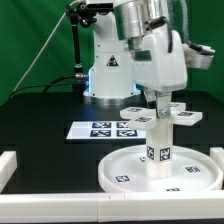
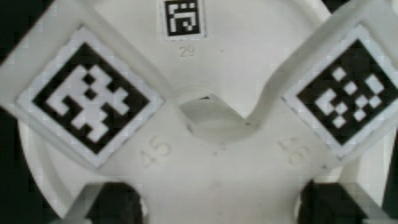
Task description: Assemble round table
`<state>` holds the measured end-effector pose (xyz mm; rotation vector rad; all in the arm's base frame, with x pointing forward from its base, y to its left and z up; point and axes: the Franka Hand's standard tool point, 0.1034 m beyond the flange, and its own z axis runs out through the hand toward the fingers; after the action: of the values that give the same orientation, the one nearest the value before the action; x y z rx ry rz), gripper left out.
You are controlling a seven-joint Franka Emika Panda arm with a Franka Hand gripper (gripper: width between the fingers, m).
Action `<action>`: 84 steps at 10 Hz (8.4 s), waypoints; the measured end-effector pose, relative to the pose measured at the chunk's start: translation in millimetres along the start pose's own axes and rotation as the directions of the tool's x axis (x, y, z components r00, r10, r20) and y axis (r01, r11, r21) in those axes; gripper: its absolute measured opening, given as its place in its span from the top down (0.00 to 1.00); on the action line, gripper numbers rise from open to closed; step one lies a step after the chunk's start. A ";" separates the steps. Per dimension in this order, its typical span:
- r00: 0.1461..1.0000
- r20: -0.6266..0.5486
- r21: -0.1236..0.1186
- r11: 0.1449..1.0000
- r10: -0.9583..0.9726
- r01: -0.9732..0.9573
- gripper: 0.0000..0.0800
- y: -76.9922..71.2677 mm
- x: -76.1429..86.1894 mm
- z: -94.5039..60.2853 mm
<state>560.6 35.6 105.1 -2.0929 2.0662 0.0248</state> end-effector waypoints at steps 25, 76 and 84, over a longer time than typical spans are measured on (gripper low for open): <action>0.698 0.035 0.014 0.699 -0.715 0.715 0.19 -13.3 -25.2 -23.0; -0.330 0.191 -0.078 -0.349 -0.925 0.934 0.45 -2.1 2.9 3.9; 0.399 0.078 -0.133 0.387 -0.914 0.913 0.45 -0.3 2.7 4.2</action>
Offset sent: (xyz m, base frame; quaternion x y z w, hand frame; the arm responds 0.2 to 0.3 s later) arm -0.0073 0.0014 -0.0042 -0.0060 0.0138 0.2923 0.9562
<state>561.4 33.6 100.6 -3.0221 0.5966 0.0101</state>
